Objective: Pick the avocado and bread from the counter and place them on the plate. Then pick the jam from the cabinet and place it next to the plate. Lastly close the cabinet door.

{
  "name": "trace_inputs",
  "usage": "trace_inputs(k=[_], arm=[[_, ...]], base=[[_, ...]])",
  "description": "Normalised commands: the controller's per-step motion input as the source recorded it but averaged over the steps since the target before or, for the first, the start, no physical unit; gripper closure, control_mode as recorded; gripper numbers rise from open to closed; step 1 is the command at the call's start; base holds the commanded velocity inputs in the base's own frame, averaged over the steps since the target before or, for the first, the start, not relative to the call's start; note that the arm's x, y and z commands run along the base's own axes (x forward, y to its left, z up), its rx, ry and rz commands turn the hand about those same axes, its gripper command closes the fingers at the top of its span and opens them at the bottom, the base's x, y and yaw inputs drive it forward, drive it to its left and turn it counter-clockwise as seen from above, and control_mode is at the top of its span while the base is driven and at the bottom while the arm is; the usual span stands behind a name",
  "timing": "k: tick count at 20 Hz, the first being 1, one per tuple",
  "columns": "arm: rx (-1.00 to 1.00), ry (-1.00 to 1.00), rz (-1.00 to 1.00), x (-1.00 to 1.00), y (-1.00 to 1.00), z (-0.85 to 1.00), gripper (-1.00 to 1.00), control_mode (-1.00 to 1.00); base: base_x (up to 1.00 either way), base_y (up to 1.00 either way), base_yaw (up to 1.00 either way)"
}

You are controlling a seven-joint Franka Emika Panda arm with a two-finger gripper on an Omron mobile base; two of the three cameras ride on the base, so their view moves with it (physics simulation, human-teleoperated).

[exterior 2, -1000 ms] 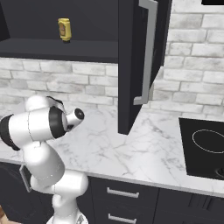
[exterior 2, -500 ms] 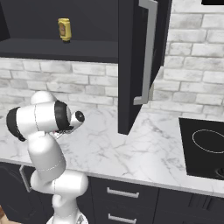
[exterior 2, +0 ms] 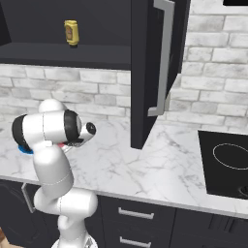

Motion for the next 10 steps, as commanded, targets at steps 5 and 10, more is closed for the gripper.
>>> trace_inputs(k=[5, 10], arm=[[0.0, -0.02, 0.0, 0.0, 0.02, -0.09, -1.0, -1.0], [0.0, -0.1, 0.0, -0.16, -0.07, 0.0, -1.0, -1.0]], base=[[0.0, 0.0, 0.0], [0.0, 0.0, 0.0]])
